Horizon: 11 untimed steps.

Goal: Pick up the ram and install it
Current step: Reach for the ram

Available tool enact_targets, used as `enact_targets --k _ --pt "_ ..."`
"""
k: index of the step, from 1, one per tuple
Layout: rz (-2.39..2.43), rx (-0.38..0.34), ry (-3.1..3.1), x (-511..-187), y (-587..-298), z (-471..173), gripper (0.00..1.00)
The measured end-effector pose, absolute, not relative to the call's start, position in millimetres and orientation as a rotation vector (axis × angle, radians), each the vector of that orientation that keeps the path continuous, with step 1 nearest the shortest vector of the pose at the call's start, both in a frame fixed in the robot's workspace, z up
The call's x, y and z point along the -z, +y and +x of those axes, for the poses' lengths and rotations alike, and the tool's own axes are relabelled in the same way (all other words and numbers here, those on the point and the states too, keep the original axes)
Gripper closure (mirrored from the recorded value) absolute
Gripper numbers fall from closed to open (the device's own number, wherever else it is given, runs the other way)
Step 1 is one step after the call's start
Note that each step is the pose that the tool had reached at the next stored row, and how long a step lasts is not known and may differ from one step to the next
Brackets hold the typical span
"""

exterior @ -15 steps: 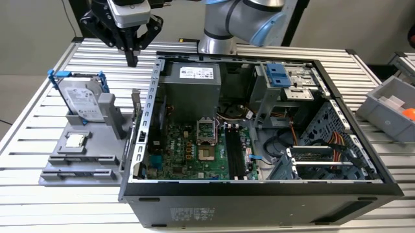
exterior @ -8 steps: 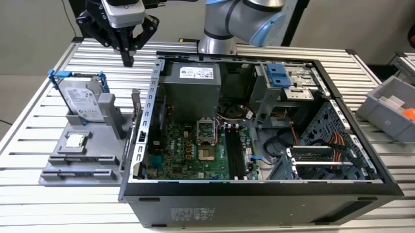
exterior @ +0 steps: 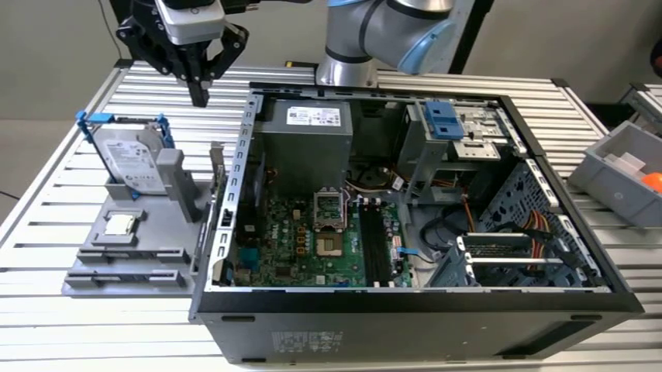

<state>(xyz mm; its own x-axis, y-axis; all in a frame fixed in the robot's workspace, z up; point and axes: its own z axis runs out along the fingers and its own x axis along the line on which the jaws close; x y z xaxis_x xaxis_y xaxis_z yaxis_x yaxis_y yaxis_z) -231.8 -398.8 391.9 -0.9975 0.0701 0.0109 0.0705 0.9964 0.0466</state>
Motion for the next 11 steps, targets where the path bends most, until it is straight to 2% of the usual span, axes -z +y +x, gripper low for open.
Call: enact_targets --k 11 --pt "-0.108 0.073 -3.128 -391.9 -398.9 -233.5 1.0"
